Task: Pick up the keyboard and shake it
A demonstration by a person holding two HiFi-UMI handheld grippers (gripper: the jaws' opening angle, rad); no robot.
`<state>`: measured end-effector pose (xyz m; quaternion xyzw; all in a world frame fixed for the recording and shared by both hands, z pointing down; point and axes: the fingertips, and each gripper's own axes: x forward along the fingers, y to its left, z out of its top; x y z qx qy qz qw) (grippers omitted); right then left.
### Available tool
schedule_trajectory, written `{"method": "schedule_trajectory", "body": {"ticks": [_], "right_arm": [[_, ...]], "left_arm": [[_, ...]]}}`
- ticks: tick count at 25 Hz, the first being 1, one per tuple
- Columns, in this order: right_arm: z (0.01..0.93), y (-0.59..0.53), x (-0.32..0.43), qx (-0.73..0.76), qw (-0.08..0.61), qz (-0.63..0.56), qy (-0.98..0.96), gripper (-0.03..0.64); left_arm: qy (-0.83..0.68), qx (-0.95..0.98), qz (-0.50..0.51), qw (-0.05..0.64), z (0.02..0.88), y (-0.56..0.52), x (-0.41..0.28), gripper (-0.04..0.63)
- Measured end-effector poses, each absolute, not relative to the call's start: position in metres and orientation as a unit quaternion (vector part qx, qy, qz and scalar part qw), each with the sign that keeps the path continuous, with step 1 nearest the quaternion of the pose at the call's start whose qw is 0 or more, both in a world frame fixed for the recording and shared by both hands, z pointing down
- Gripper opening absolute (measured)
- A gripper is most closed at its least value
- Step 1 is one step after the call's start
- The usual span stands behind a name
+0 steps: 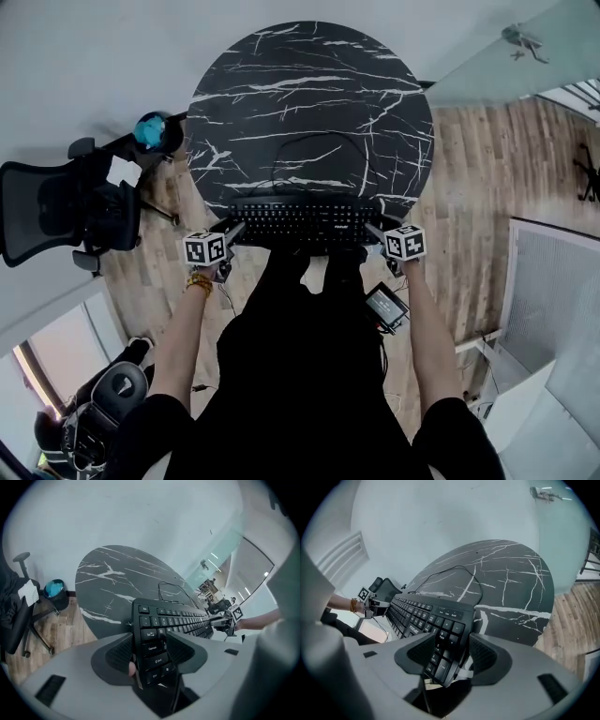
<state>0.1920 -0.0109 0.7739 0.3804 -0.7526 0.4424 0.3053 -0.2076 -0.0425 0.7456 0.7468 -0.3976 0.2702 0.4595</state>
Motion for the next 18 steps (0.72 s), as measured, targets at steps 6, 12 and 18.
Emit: {"method": "schedule_trajectory", "body": {"ticks": [6, 12, 18], "right_arm": [[0.776, -0.009, 0.205, 0.394, 0.312, 0.449, -0.739, 0.241], [0.777, 0.006, 0.202, 0.385, 0.303, 0.461, -0.740, 0.241], [0.772, 0.016, 0.203, 0.378, 0.281, 0.475, -0.743, 0.249]], "left_arm": [[-0.385, 0.742, 0.286, 0.468, 0.755, -0.043, -0.197, 0.229], [-0.379, 0.745, 0.269, 0.480, 0.756, -0.021, -0.196, 0.229], [-0.379, 0.745, 0.222, 0.502, 0.752, -0.011, -0.199, 0.230]]}}
